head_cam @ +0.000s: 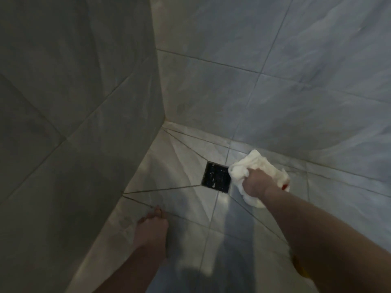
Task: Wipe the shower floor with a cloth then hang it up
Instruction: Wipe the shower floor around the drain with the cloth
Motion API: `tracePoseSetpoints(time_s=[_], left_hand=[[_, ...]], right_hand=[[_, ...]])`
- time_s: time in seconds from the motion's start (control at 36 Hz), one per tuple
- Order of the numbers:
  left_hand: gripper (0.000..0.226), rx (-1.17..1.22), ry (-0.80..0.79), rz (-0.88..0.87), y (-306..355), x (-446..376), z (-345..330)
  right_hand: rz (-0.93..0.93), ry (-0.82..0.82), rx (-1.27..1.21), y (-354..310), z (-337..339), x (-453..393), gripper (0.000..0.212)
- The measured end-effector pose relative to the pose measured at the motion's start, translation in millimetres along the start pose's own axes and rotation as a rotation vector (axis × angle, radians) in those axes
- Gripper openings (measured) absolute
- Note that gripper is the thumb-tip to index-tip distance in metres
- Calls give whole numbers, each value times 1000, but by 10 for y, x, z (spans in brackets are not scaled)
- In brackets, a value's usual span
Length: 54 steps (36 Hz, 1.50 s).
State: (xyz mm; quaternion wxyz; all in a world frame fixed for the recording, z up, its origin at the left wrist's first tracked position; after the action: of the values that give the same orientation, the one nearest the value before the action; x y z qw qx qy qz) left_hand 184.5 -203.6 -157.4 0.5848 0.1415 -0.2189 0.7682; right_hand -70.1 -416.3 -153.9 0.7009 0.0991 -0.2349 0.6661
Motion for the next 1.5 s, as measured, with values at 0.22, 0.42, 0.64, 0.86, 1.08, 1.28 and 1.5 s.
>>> tracePoseSetpoints(time_s=[0.22, 0.42, 0.64, 0.86, 1.08, 1.28, 1.5], left_hand=[[121, 23, -64, 21, -66, 74, -43], [112, 76, 17, 17, -66, 228, -3], [107, 237, 127, 129, -378, 434, -312], [99, 199, 133, 142, -372, 353, -291], [103, 154, 70, 108, -405, 282, -242], [90, 164, 78, -44, -592, 462, -189], [88, 361, 290, -141, -641, 873, -173]], right_hand=[[70, -227, 50, -358, -786, 1055, 65], [351, -261, 220, -541, -1244, 1740, 85], [449, -203, 156, -572, -1659, 1697, 81], [492, -177, 140, -800, -1368, 1405, 80], [460, -233, 94, -1076, -1299, 1193, 76], [564, -231, 128, -835, -1399, 1628, 73], [484, -235, 67, -942, -1556, 1779, 78]])
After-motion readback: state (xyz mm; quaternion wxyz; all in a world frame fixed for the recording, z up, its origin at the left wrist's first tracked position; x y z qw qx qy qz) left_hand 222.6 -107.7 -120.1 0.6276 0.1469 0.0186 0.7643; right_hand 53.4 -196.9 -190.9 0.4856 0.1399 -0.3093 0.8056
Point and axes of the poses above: each hand's wrist, its own x-axis away from the middle knuckle, its own z-axis out of the back of the hand, y = z × x, the point moved 8 cm from there along -x, towards the middle knuckle, and after that the axes turned 4 degrees about -x, right-handed, at the moved point
